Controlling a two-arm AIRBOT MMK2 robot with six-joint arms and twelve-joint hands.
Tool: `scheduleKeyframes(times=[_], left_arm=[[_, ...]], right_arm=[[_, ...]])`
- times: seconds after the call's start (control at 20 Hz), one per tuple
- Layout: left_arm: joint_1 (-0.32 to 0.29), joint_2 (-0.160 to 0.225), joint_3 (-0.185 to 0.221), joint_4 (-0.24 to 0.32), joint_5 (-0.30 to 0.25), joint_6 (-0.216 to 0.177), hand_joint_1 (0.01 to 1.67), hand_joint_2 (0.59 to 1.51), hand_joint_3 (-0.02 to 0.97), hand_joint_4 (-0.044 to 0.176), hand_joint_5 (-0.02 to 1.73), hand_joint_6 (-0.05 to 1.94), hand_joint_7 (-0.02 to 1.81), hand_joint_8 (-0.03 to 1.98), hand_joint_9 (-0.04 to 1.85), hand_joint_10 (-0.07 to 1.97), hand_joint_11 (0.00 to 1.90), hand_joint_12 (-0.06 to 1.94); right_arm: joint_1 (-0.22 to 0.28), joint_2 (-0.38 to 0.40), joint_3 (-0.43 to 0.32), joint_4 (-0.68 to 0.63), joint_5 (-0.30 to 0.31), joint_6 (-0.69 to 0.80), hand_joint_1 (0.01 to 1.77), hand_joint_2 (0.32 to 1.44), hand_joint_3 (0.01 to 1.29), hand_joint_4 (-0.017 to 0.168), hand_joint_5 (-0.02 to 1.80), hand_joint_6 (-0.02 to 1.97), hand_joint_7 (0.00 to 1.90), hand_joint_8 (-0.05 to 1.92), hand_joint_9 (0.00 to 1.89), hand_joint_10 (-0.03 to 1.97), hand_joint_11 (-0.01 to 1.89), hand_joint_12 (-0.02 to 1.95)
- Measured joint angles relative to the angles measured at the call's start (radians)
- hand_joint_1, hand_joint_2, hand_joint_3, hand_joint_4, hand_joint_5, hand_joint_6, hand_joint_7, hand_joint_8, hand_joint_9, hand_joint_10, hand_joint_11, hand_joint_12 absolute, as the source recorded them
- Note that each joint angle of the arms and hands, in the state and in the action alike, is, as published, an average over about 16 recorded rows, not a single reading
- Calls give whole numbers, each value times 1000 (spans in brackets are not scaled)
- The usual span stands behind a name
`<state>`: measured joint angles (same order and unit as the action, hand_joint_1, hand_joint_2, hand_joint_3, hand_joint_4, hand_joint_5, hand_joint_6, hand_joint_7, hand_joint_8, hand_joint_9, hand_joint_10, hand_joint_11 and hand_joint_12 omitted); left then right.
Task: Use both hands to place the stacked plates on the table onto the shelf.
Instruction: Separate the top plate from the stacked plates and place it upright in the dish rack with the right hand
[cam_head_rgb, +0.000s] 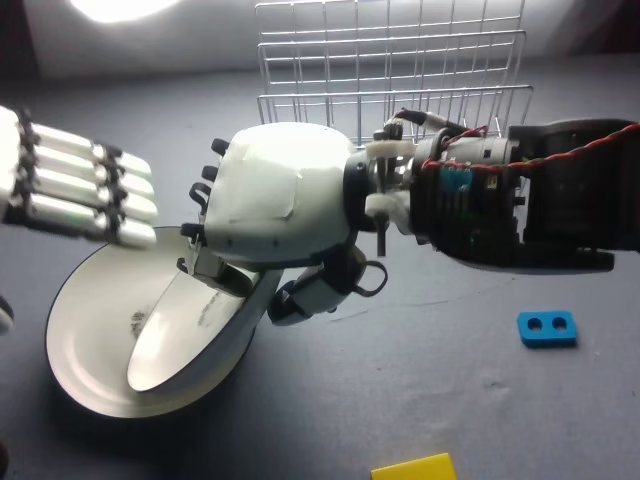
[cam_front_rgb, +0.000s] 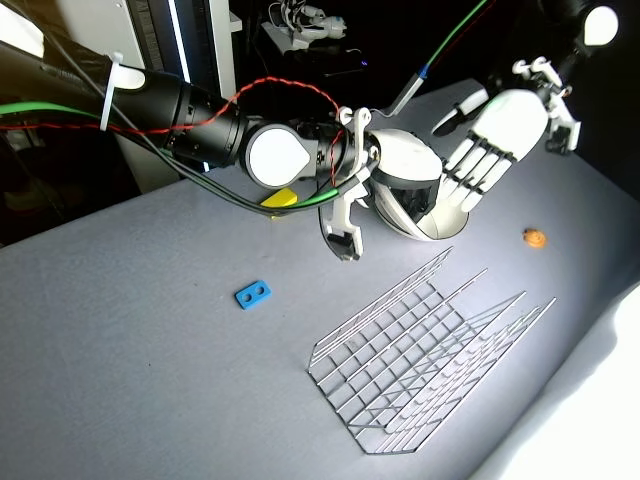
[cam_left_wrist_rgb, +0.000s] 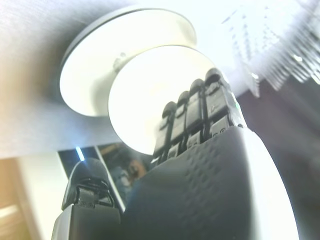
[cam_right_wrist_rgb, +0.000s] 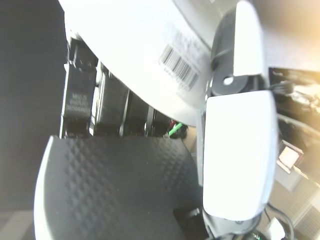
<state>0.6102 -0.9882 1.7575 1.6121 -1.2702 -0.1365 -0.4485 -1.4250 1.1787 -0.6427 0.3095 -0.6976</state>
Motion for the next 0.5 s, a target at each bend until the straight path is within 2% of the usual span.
scheduleKeyframes(times=[0.25,0.5], left_arm=[[-75,61,-15,24,2,-34,18,1217,22,-1,29,11,22,5,21,4,14,6],[-131,102,-35,48,20,-64,18,1218,22,1,34,11,26,6,21,4,15,4]], right_arm=[[38,50,-67,69,-25,0,1172,924,14,1,957,943,1145,722,1398,-10,1066,825],[81,123,-151,154,-50,-7,1200,935,14,1,963,957,1170,727,1406,-9,1073,819]])
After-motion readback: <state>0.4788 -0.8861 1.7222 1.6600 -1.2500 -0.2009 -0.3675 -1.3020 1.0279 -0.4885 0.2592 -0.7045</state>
